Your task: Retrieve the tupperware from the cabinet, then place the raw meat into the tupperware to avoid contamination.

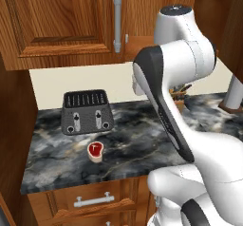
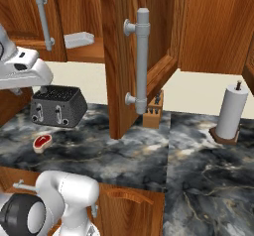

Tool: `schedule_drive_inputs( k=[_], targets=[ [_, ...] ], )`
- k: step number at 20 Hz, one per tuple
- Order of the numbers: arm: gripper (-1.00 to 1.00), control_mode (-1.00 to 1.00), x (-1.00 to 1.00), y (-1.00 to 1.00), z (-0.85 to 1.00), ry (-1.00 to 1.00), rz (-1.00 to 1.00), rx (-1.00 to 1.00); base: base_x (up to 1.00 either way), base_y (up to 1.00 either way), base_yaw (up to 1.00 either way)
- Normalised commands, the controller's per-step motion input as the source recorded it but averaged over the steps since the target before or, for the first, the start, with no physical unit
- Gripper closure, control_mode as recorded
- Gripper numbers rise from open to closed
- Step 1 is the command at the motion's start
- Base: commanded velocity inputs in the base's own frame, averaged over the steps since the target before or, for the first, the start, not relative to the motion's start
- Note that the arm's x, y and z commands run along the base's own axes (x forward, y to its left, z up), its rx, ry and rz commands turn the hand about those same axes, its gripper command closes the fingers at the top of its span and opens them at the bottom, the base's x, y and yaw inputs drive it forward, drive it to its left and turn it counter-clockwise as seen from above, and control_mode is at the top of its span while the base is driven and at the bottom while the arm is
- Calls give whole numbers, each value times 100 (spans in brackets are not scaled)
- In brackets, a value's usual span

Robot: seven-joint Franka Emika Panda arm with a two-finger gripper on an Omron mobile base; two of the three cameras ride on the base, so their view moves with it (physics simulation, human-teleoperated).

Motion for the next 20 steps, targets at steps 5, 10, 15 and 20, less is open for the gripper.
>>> schedule_drive_inputs(
  k=[5,10,15,20],
  targets=[
    [-100,-100,30,6,26,-48,11,12,0,0,0],
    [-100,-100,41,18,67,-34,4,5,0,0,0],
    [-100,-100,14,48,68,-30,-2,8,0,0,0],
    [-100,-100,30,42,42,-21,-11,3,0,0,0]
  ],
)
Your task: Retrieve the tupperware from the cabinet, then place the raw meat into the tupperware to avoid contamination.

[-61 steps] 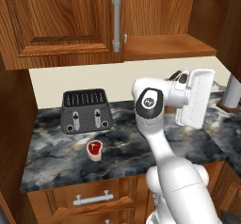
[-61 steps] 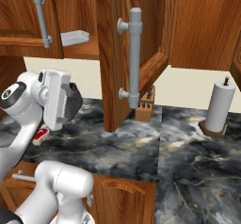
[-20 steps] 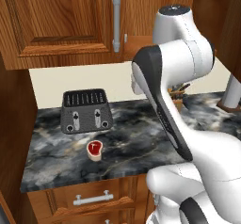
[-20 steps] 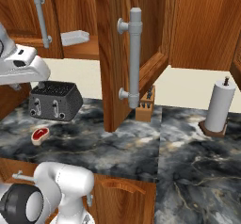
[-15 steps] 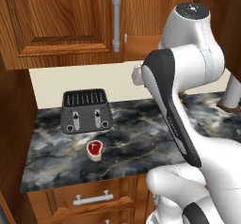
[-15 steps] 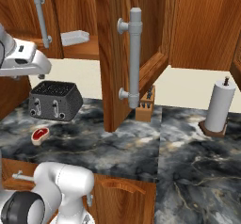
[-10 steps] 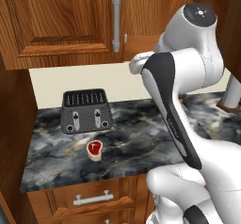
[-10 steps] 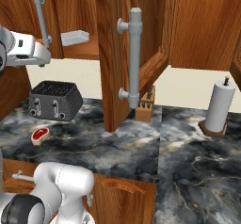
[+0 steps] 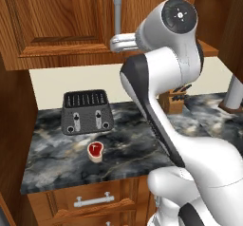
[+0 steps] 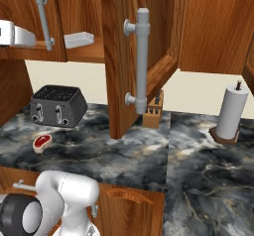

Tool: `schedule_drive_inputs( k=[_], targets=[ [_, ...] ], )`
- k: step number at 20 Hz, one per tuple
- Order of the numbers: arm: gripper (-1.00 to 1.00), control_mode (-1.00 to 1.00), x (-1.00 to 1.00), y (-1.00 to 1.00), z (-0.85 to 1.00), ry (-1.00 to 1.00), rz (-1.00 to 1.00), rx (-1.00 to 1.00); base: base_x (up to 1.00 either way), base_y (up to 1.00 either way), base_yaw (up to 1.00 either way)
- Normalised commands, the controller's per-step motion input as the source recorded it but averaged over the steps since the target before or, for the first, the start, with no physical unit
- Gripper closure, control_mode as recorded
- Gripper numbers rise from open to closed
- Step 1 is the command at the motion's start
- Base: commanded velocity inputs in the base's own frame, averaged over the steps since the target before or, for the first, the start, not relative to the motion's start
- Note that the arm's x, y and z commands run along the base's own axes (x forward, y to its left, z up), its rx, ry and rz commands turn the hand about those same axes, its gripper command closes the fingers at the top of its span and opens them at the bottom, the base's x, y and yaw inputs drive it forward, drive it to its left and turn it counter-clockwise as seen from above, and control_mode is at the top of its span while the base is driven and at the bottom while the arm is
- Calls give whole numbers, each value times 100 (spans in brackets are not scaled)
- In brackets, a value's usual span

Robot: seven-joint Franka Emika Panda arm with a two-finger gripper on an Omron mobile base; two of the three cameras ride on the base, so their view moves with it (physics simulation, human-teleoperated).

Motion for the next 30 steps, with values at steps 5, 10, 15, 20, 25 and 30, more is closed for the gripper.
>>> schedule_drive_inputs(
  k=[5,10,15,20,25,30],
  targets=[
    [-100,-100,54,0,1,-4,-1,-1,0,0,0],
    [-100,-100,66,-17,0,3,3,0,0,0,0],
    [-100,-100,40,-3,0,1,-1,0,0,0,0],
    [-100,-100,49,11,-4,0,-3,0,0,0,0],
    [-100,-100,43,13,-4,0,-2,0,0,0,0],
    [-100,-100,45,18,-6,0,-2,0,0,0,0]
  ],
)
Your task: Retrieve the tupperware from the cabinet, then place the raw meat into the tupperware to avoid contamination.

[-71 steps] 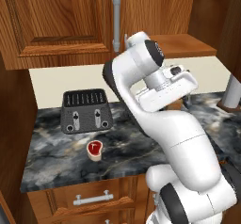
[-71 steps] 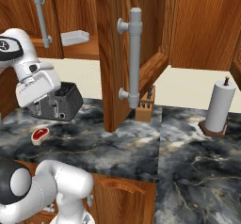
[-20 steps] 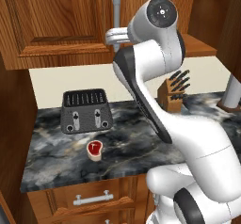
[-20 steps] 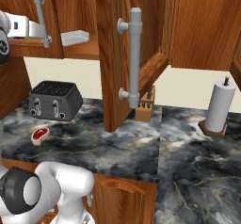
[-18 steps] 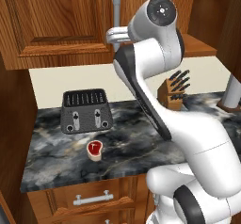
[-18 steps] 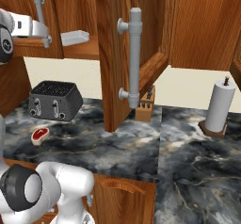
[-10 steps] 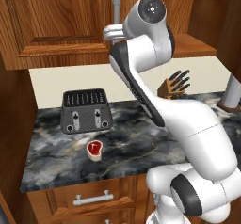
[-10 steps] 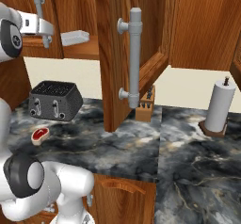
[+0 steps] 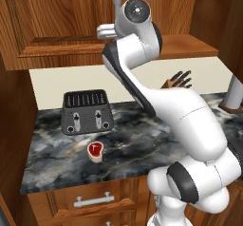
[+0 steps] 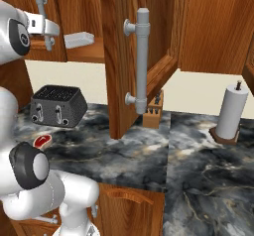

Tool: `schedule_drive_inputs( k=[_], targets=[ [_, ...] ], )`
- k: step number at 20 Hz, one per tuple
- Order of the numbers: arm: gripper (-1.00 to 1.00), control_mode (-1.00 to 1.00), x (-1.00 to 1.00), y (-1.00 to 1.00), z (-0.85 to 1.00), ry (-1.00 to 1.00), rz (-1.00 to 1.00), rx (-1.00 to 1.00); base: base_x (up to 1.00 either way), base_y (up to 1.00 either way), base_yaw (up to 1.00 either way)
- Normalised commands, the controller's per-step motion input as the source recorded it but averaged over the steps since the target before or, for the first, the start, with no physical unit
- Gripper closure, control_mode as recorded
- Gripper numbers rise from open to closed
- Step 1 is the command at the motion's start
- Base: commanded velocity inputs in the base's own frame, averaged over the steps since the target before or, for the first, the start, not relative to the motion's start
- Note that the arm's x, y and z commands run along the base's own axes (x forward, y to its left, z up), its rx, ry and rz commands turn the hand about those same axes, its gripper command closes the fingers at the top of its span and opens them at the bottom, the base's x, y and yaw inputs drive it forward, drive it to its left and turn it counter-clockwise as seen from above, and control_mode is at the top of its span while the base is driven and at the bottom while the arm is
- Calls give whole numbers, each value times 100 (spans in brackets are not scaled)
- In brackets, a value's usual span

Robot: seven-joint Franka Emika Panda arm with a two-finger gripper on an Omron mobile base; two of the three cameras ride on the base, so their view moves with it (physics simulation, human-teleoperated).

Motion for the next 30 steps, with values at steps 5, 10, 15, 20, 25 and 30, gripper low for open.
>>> schedule_drive_inputs(
  k=[5,10,15,20,25,30],
  targets=[
    [-100,-100,48,10,-5,0,-1,0,0,0,0],
    [-100,-100,47,0,0,0,0,0,0,0,0],
    [100,-100,27,12,-2,0,0,0,0,0,0],
    [100,-100,10,20,-3,-1,-1,0,0,0,0],
    [100,-100,1,33,-15,0,-8,0,0,0,0],
    [100,-100,-63,40,-14,0,-17,0,0,0,0]
  ],
)
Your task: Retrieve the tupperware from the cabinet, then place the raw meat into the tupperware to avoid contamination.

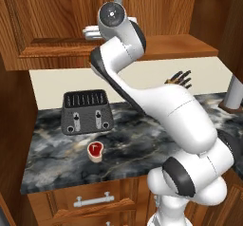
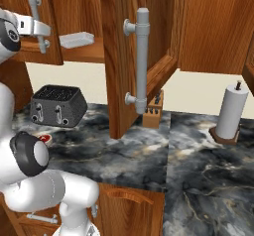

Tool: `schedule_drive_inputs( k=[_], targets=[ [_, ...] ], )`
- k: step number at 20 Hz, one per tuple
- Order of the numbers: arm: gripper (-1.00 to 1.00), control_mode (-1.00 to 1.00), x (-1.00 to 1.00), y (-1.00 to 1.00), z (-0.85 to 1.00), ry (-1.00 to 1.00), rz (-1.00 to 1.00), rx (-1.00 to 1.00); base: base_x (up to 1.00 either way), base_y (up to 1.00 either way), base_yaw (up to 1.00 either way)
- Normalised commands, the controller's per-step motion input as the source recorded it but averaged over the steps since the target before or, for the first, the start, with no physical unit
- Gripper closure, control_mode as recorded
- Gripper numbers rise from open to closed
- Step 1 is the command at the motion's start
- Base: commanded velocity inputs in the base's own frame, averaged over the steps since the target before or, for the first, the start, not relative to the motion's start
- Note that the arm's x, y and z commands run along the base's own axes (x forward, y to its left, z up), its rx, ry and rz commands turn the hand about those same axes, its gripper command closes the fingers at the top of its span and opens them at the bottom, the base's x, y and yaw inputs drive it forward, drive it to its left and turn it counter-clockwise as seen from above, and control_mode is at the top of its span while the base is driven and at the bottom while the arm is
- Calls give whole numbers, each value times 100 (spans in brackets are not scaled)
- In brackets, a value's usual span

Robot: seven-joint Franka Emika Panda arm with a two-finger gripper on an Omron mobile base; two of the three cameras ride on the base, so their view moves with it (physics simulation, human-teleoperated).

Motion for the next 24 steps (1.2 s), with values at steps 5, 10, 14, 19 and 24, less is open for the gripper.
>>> schedule_drive_inputs(
  k=[5,10,14,19,24],
  targets=[
    [100,-100,-98,59,-10,0,-11,0,0,0,0],
    [100,-100,-90,80,-11,0,-8,-1,0,0,0],
    [100,-100,-71,99,-3,2,0,-5,0,0,0],
    [100,-100,-77,96,-1,2,1,-7,0,0,0],
    [100,-100,-84,99,0,0,1,-9,0,0,0]
  ],
)
